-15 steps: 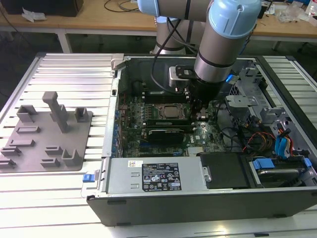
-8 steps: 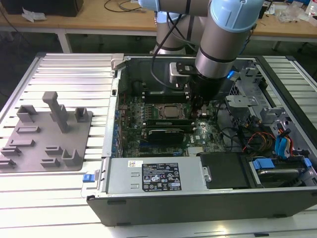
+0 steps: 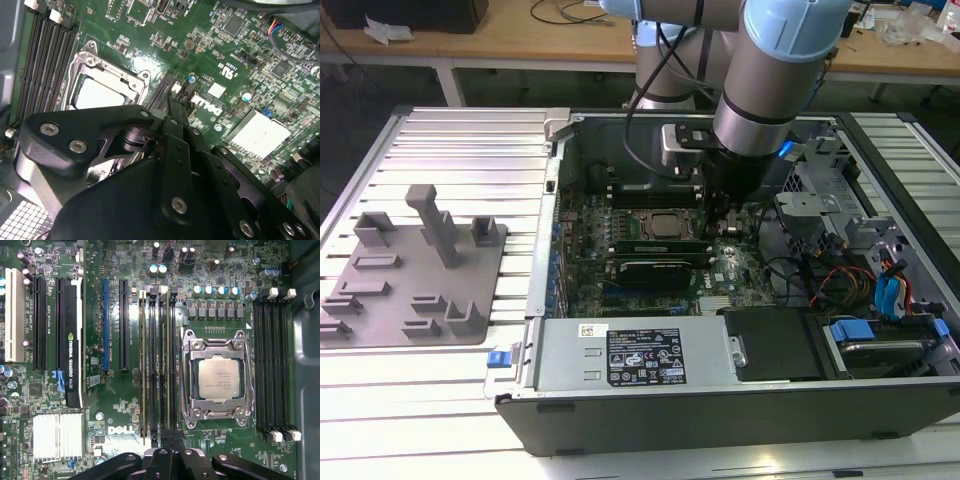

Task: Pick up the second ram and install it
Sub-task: 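Press down the second ram until it locks into place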

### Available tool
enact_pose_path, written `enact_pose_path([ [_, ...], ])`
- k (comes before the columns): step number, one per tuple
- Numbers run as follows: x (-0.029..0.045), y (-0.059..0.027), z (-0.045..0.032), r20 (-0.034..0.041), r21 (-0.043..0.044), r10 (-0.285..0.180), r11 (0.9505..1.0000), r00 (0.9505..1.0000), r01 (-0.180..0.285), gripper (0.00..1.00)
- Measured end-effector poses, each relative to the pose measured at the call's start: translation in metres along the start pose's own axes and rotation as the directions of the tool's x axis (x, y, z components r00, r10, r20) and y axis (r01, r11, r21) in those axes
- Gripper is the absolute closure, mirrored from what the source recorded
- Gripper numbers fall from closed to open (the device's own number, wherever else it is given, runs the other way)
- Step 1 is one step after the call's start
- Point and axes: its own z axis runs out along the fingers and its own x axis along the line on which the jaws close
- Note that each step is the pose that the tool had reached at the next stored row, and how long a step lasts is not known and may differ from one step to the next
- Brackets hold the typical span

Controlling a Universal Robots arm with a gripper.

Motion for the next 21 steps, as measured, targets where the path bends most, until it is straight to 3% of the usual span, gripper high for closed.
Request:
enact_pose_path([
  [4, 0.0001, 0.0084, 0.0004, 0.0002, 0.0001, 0.000, 1.0000, 1.0000, 0.000, 0.92],
  [7, 0.0004, 0.0218, 0.0009, 0.0002, 0.0001, 0.000, 1.0000, 1.0000, 0.000, 0.92],
  [17, 0.0009, 0.0551, 0.0023, 0.0003, 0.0009, 0.000, 1.0000, 1.0000, 0.000, 0.92],
  [21, 0.0011, 0.0645, 0.0026, 0.0002, 0.0009, 0.000, 1.0000, 1.0000, 0.000, 0.92],
])
